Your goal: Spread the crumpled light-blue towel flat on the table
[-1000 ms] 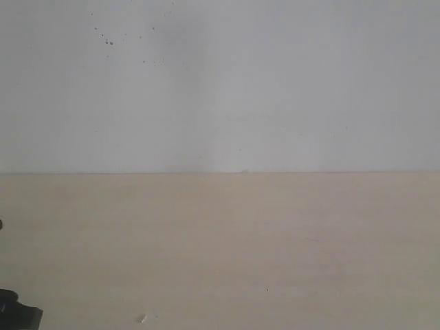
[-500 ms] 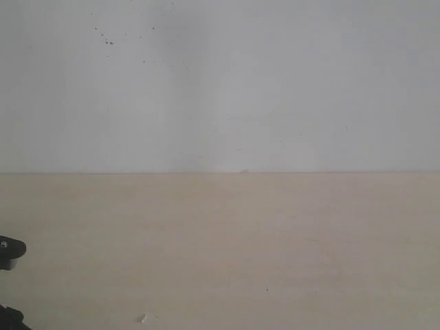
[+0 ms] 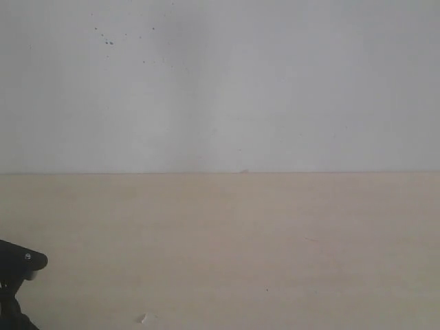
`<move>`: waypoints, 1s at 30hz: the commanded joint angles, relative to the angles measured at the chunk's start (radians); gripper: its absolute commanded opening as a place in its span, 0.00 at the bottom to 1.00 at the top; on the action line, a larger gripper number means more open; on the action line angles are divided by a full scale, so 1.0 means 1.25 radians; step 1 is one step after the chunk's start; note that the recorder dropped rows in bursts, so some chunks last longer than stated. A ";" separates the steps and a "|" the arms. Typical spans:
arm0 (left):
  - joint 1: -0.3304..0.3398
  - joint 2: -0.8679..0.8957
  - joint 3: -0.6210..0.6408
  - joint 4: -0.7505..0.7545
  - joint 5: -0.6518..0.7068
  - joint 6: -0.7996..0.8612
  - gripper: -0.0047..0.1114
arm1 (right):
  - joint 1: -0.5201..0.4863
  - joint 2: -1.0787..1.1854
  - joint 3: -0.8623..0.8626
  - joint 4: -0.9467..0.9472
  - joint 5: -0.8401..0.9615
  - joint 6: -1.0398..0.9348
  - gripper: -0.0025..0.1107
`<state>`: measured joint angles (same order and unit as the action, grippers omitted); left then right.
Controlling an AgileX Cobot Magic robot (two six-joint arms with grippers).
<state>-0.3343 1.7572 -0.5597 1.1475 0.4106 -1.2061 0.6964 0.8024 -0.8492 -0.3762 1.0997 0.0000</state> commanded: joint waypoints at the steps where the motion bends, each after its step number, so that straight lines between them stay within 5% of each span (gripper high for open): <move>1: 0.003 0.063 -0.009 -0.024 -0.015 -0.004 0.16 | 0.000 0.000 0.001 0.011 0.000 0.000 0.12; 10: 0.003 -0.155 -0.031 -0.060 -0.015 -0.001 0.15 | 0.000 -0.001 0.001 0.014 0.011 -0.005 0.12; 18: -0.010 -0.449 -0.027 -0.297 0.005 0.270 0.15 | 0.000 -0.001 0.001 0.013 0.027 -0.015 0.12; 24: -0.010 -0.534 -0.027 -0.332 0.109 0.380 0.16 | 0.000 -0.001 0.001 0.033 0.047 -0.015 0.12; 30: -0.010 -0.451 -0.027 -0.405 0.080 0.387 0.38 | 0.000 -0.001 0.001 0.072 0.027 -0.015 0.12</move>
<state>-0.3379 1.1439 -0.5972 0.6888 0.5336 -0.7306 0.6964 0.8024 -0.8492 -0.3078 1.1491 -0.0147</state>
